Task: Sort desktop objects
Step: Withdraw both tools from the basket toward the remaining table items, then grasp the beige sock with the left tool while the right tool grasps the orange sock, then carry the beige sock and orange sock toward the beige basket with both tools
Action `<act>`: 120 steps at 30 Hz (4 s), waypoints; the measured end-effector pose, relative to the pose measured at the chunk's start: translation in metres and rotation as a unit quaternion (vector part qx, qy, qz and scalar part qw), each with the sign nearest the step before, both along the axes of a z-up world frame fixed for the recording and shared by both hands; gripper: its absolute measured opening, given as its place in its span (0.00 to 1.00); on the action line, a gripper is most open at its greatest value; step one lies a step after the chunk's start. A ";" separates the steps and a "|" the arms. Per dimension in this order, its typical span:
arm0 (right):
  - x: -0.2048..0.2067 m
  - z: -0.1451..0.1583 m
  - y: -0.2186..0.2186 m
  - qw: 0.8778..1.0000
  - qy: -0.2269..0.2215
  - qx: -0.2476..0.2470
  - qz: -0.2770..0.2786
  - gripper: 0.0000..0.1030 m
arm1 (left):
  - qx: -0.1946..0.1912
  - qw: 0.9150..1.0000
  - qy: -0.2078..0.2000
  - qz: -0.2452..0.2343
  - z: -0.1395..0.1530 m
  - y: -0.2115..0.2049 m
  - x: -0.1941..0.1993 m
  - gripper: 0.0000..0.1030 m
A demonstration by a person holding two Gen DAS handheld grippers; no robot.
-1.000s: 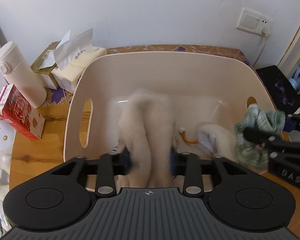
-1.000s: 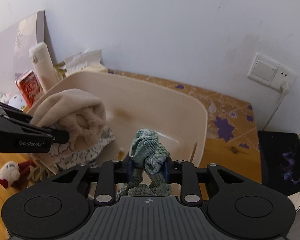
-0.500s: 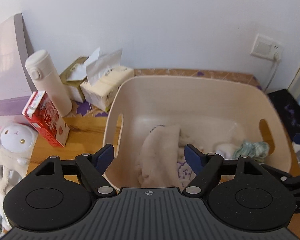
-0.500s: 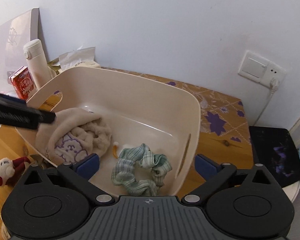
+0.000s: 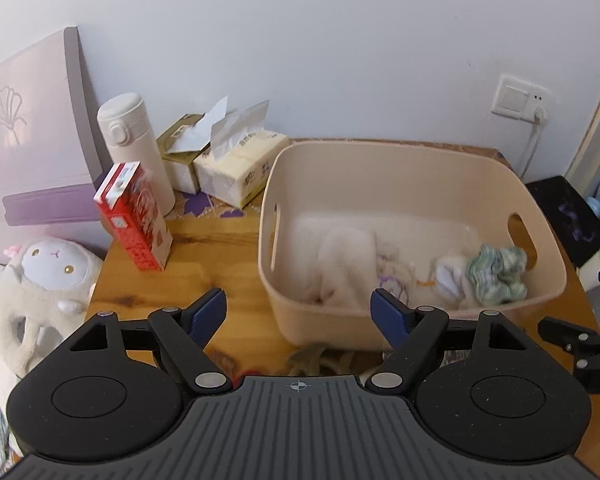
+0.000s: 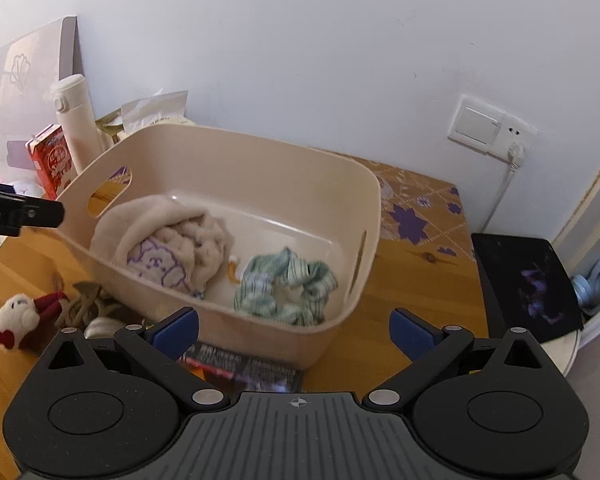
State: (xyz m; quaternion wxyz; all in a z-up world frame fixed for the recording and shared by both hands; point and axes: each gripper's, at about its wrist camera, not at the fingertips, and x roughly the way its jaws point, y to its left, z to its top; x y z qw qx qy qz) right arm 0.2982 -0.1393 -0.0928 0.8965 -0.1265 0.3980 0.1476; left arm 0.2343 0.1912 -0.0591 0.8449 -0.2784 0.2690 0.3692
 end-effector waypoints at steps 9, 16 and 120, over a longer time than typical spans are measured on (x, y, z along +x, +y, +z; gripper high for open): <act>-0.030 -0.015 -0.006 1.000 0.017 -0.017 -0.011 1.00 | -0.027 0.999 -0.014 -0.021 -0.012 -0.025 -0.030 0.78; -0.048 -0.031 -0.011 0.998 0.052 -0.023 -0.008 1.00 | -0.061 0.998 -0.005 -0.033 -0.031 -0.043 -0.040 0.78; -0.115 -0.064 -0.038 0.998 0.056 0.015 -0.007 0.10 | -0.155 0.977 0.054 -0.137 -0.076 -0.081 -0.027 0.38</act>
